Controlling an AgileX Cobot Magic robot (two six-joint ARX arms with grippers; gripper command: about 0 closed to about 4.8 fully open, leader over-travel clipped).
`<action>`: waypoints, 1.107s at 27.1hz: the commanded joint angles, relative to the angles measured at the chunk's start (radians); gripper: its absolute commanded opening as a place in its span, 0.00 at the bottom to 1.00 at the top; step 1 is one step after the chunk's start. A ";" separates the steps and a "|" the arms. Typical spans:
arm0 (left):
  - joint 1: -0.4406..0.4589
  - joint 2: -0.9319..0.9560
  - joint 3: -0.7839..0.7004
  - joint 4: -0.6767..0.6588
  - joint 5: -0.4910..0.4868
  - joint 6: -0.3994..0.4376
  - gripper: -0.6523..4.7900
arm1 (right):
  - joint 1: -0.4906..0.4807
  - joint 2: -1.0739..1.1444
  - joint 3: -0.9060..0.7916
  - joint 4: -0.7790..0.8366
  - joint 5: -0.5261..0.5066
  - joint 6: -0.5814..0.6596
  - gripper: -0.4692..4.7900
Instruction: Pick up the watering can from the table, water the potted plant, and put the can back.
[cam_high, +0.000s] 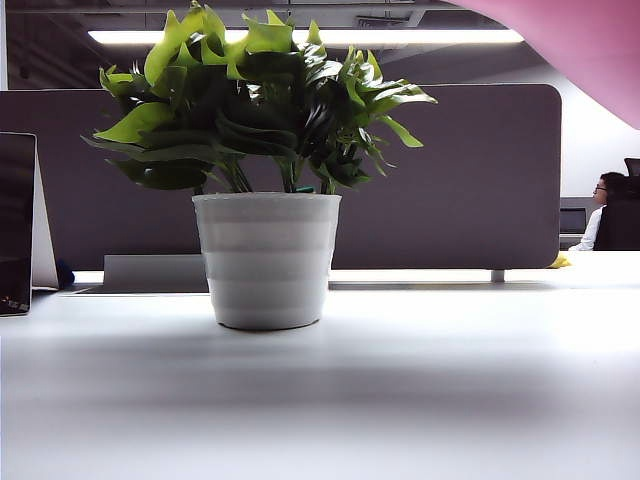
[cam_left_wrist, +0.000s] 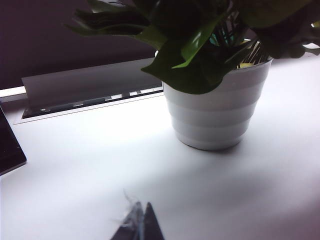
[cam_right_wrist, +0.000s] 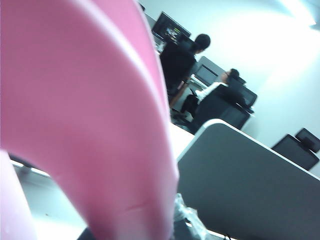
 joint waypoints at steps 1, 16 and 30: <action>0.002 0.001 0.001 0.008 0.002 0.000 0.11 | 0.000 0.000 0.021 0.085 0.021 0.009 0.08; 0.002 0.001 0.001 0.008 0.002 0.000 0.11 | 0.001 0.004 0.022 0.124 0.037 -0.093 0.08; 0.002 0.001 0.001 0.008 0.002 0.000 0.11 | 0.025 0.028 0.061 0.142 0.035 -0.150 0.08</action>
